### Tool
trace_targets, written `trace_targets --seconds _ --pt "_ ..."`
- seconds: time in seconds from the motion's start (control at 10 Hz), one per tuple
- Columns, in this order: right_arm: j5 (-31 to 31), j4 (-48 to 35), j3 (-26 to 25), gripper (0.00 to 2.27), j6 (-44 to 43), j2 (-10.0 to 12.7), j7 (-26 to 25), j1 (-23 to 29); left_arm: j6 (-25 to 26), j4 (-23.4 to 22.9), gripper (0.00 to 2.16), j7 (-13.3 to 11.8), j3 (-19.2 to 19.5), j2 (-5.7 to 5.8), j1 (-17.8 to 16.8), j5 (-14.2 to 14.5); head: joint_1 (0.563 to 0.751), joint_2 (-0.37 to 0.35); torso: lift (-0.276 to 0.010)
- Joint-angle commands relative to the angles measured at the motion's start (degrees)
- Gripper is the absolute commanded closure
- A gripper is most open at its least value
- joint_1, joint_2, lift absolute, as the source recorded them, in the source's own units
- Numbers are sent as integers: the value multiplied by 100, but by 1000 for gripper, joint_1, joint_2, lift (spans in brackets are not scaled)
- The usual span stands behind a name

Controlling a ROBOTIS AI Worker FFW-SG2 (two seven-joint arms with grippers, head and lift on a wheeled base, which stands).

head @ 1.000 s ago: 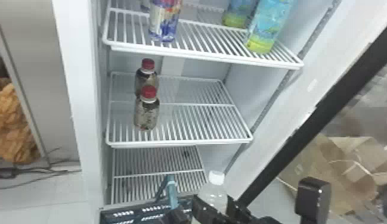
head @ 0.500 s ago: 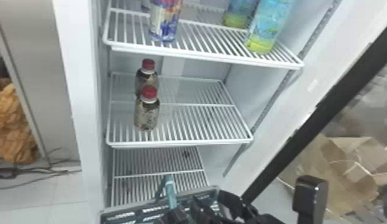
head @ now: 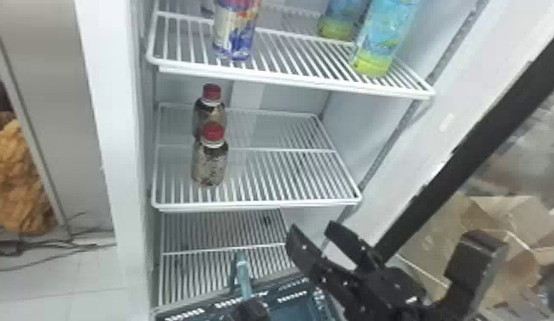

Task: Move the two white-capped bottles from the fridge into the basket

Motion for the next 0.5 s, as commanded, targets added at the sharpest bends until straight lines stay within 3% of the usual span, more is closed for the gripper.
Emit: trace_targets --seconds 0.0,0.4 --pt "44 157 106 460 -511 0 -9 -40 -19 -1 1119 1 1 0 0 -1 695 -350 -260" --pt "809 424 129 467 -1566 97 -123 -181 10 -1 1119 1 -21 -8 -14 -1 695 -350 -260"
